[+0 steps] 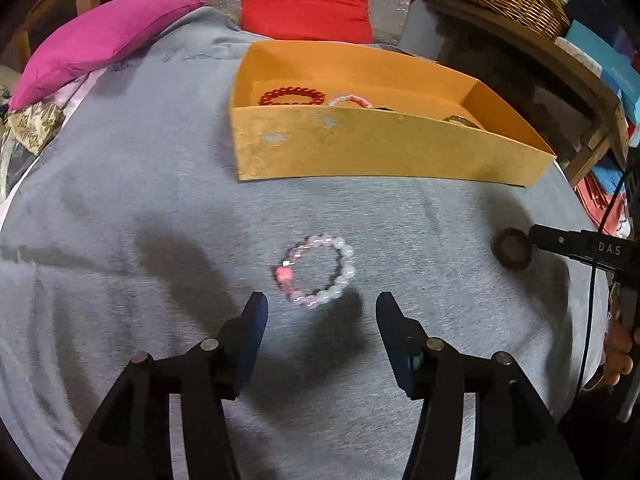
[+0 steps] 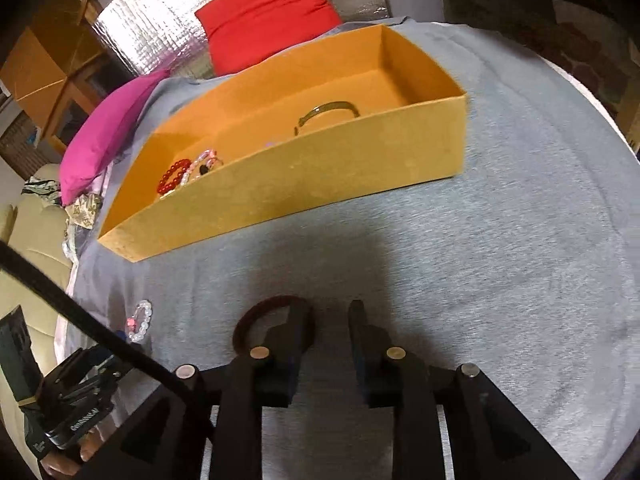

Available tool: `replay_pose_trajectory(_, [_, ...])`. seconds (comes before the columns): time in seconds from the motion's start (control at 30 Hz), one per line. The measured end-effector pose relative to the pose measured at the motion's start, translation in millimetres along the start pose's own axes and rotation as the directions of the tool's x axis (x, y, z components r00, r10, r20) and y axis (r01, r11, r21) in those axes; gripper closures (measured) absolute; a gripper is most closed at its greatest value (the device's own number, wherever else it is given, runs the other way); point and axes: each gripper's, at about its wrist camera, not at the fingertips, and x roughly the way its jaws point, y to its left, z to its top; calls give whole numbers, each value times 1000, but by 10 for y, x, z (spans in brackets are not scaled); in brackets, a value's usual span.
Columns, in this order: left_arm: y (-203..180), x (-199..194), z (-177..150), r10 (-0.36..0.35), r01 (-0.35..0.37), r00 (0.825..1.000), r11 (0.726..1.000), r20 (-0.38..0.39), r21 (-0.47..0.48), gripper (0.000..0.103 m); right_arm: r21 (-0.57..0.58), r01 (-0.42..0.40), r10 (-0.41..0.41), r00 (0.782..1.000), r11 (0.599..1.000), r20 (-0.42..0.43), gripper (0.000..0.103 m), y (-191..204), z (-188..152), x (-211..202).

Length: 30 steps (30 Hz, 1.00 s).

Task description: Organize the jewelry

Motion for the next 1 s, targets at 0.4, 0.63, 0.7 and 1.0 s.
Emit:
replay_pose_trajectory(0.4, [-12,46,76,-15,15,1000,1000,-3,4,45,6,-28,28,1000,1000,-7,78,-20,10,-8])
replay_pose_trajectory(0.63, [17,82,101,-16,16,1000,1000,-13,-3,45,-16,-21,21,1000,1000,-16,68,31,11,52])
replay_pose_trajectory(0.7, [13,101,94,-12,12,1000,1000,-20,-2,45,-30,-23,22,1000,999,-13,57,65,7,68])
replay_pose_trajectory(1.0, [-32,140,62,-21,21,1000,1000,-16,9,57,-186,82,-77,997,979,31,88,289,-138,101])
